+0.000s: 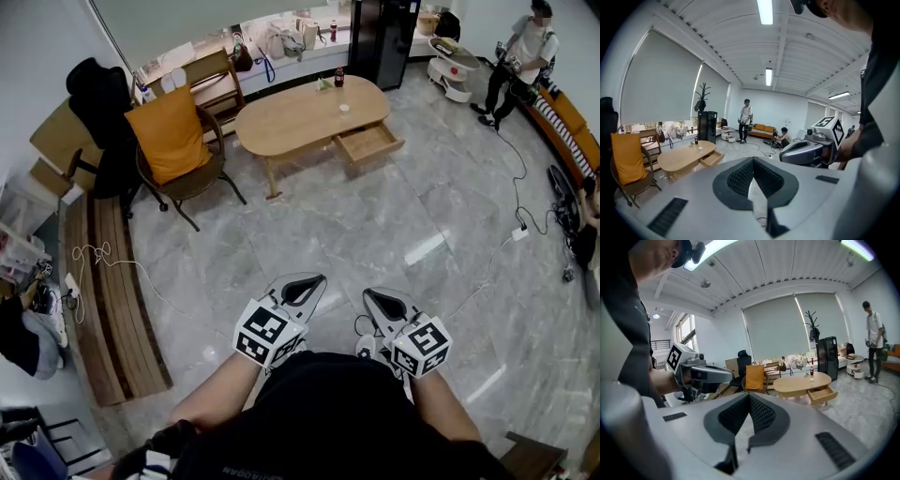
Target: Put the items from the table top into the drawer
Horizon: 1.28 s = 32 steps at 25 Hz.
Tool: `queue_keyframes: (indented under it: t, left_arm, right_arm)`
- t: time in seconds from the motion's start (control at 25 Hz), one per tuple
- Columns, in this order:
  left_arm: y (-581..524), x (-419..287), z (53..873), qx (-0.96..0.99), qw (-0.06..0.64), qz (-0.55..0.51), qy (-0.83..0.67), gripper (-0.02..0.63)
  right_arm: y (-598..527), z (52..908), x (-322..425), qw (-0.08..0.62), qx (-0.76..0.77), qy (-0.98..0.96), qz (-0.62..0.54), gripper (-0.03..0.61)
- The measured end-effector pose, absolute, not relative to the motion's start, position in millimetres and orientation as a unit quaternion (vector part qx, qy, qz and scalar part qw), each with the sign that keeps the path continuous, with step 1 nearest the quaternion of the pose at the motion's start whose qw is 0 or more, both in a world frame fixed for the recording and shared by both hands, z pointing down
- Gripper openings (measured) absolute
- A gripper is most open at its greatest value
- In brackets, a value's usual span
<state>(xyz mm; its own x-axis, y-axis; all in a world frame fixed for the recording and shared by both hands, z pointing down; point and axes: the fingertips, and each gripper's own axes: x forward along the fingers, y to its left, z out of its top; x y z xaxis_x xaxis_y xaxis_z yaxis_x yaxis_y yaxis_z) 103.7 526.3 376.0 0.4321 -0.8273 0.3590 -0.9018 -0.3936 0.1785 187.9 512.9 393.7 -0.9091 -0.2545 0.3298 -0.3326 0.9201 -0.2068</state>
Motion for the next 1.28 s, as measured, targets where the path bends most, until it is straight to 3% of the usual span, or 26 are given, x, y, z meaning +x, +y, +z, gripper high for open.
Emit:
queue_keyframes:
  t: [0.52, 0.76, 1.28]
  left_arm:
    - [556, 55, 402, 0.832, 0.197, 0.117, -0.505, 0.002]
    - [573, 33, 423, 0.826, 0.229, 0.116, -0.501, 0.002]
    - [490, 9, 436, 0.816, 0.235, 0.141, -0.509, 0.002]
  right_arm:
    - [536, 403, 136, 0.138, 0.18, -0.964, 0.141, 0.005]
    - [550, 420, 110, 0.169, 0.171, -0.956, 0.166, 0.005]
    - [459, 432, 87, 0.161, 0.164, -0.958, 0.17, 0.005]
